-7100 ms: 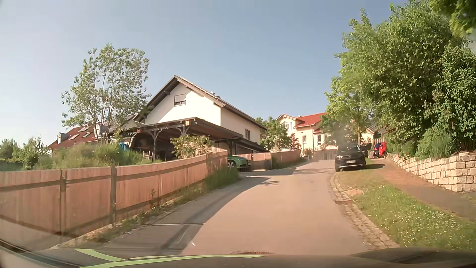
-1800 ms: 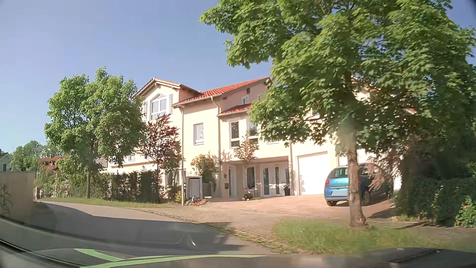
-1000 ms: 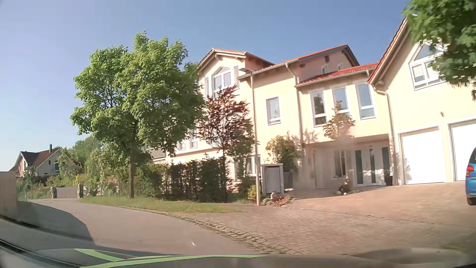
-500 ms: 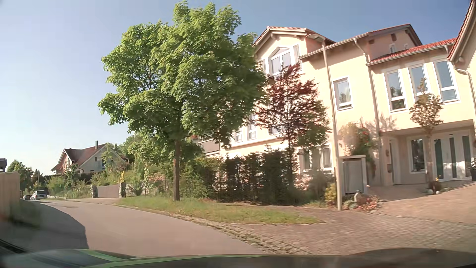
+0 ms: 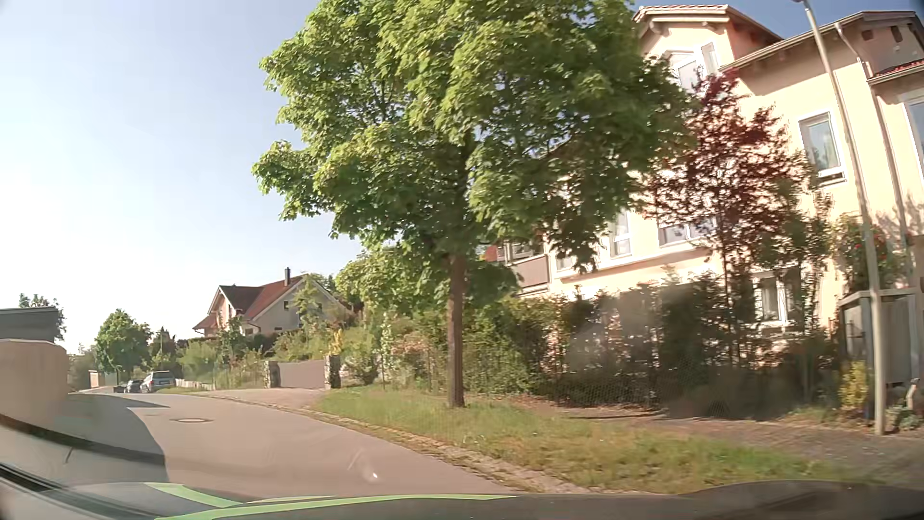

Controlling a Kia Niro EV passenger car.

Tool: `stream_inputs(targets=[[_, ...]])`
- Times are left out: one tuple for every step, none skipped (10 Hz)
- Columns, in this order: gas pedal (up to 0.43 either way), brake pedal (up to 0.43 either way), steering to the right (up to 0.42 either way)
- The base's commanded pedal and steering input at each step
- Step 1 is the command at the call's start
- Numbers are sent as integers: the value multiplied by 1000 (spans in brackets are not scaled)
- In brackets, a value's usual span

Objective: Follow the waypoints while adhering to traffic rules and regulations

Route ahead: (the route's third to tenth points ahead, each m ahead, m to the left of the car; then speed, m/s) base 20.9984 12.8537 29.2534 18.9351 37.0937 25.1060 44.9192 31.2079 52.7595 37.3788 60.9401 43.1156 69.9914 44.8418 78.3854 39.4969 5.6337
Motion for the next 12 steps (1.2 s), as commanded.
stream_inputs(targets=[[150, 0, -303], [150, 0, -303], [150, 0, -303], [150, 0, -302], [150, 0, -299], [150, 0, -294], [150, 0, -287], [150, 0, -282], [150, 0, -274], [150, 0, -262], [150, 0, -252], [150, 0, -237]])
